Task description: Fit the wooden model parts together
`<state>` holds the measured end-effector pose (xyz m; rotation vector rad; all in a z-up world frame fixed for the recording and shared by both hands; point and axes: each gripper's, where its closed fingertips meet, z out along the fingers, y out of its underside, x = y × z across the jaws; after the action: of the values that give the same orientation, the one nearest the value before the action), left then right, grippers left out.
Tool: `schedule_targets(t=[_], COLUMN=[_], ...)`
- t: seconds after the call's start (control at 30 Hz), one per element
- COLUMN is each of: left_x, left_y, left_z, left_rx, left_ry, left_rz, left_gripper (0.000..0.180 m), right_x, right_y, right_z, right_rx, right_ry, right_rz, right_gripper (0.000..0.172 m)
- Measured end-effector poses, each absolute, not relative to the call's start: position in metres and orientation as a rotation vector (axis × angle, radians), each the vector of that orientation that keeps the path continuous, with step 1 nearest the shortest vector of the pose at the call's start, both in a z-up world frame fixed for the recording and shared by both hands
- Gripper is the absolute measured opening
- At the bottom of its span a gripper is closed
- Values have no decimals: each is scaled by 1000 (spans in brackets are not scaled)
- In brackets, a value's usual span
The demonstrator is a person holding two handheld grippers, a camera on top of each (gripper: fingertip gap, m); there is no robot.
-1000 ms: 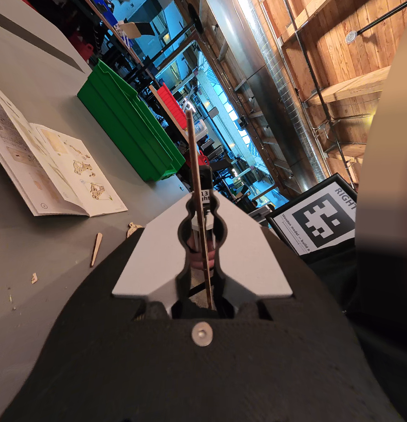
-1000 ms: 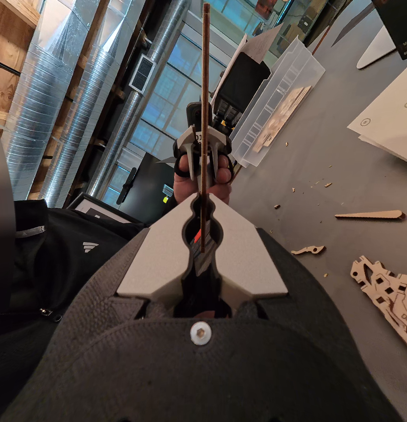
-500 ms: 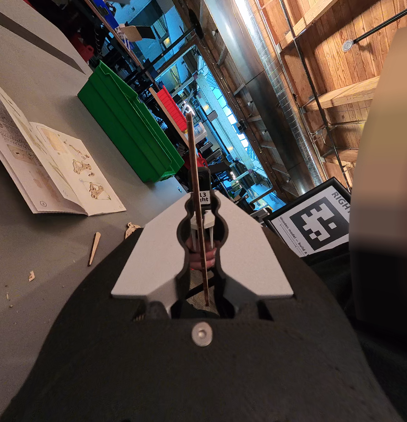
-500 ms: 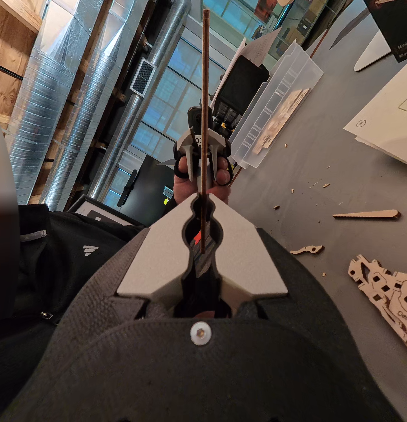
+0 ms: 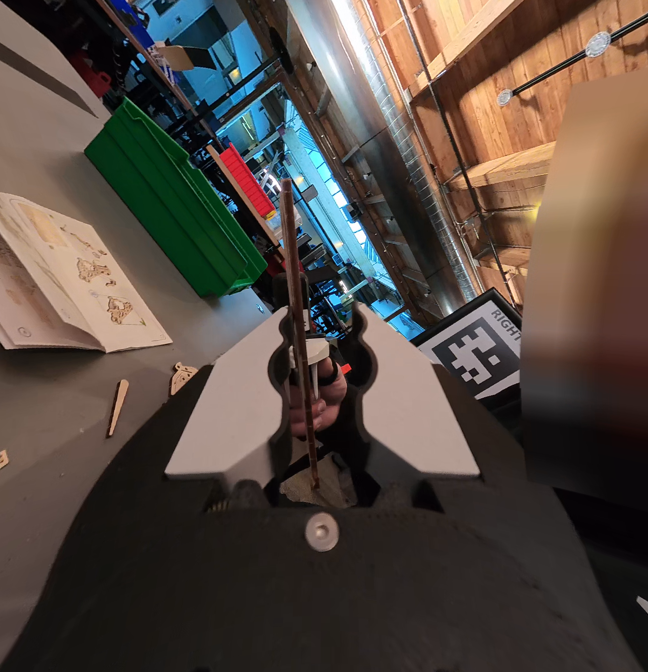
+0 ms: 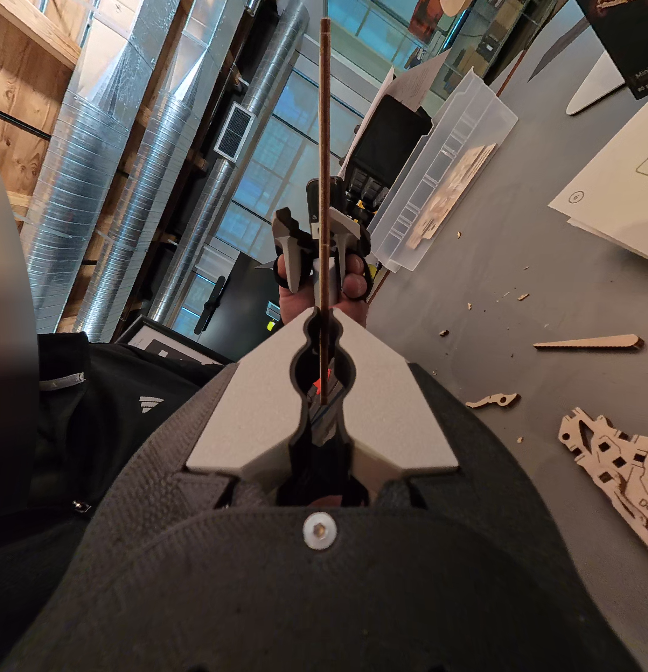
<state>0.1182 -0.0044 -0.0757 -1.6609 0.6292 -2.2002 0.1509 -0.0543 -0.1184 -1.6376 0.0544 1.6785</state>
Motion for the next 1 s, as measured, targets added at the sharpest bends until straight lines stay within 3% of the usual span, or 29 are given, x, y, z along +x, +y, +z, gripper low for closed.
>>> schedule_targets(t=[0.17, 0.33, 1.0], left_x=[119, 120, 122], left_y=[-6, -2, -13], left_z=[-78, -86, -91], left_rx=[-1667, -1718, -1749], left_ry=[641, 657, 746], left_rz=[-2194, -2090, -2038], left_gripper=[25, 1, 1], right_x=[151, 150, 156], right_y=[-55, -56, -52], right_z=[-118, -116, -106], right_rx=[-1632, -1621, -1607], right_ry=[56, 47, 40], right_rz=[1688, 1695, 1624], right_gripper=[0, 0, 9])
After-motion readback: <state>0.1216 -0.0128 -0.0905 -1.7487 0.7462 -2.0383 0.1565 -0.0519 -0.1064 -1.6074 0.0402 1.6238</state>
